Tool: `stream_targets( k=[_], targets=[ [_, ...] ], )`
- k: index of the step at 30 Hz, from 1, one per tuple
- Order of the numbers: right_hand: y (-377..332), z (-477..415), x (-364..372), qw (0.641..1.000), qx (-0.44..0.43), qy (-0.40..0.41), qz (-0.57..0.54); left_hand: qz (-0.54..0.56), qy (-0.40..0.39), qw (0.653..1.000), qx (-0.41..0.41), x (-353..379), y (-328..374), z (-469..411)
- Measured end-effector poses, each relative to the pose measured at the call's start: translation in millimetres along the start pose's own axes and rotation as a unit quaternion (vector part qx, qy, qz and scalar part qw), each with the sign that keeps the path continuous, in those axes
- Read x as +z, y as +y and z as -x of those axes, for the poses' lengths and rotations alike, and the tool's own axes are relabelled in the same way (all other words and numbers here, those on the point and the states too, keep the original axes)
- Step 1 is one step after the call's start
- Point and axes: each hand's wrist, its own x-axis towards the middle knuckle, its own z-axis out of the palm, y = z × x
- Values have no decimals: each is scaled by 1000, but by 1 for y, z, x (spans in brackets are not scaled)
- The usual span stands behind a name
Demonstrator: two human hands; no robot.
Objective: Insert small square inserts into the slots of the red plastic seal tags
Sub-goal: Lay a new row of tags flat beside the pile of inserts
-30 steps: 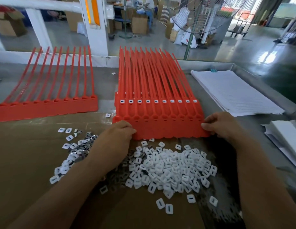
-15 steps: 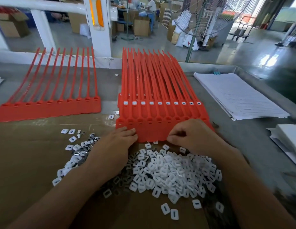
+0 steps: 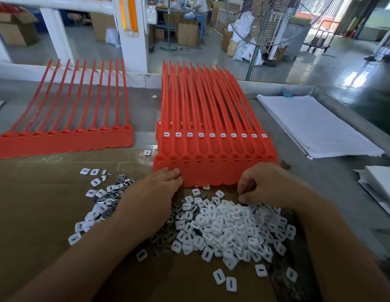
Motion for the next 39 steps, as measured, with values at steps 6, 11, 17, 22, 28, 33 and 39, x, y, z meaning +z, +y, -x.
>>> stream_targets(
  k=[6,11,17,22,28,33,39],
  targets=[
    [7,6,-4,983,-12,82,-162,-6,12,1000,17,-2,4,3],
    [2,-5,-2,936,-19,178,-302,-27,3,999,32,-8,9,5],
    [-42,-32,-8,969,-95,143,-177,-35,-12,999,36,-9,9,4],
    [-78,-71,3,970,-99,131,-178,-42,-2,998,42,-10,10,7],
    [-95,-101,25,973,-94,134,-165,-53,6,996,65,-10,8,5],
    [-97,-108,34,979,-62,138,-135,-51,17,996,69,-8,8,5],
    [-99,-108,36,981,-47,143,-120,-47,28,996,68,-8,8,6]
  ],
)
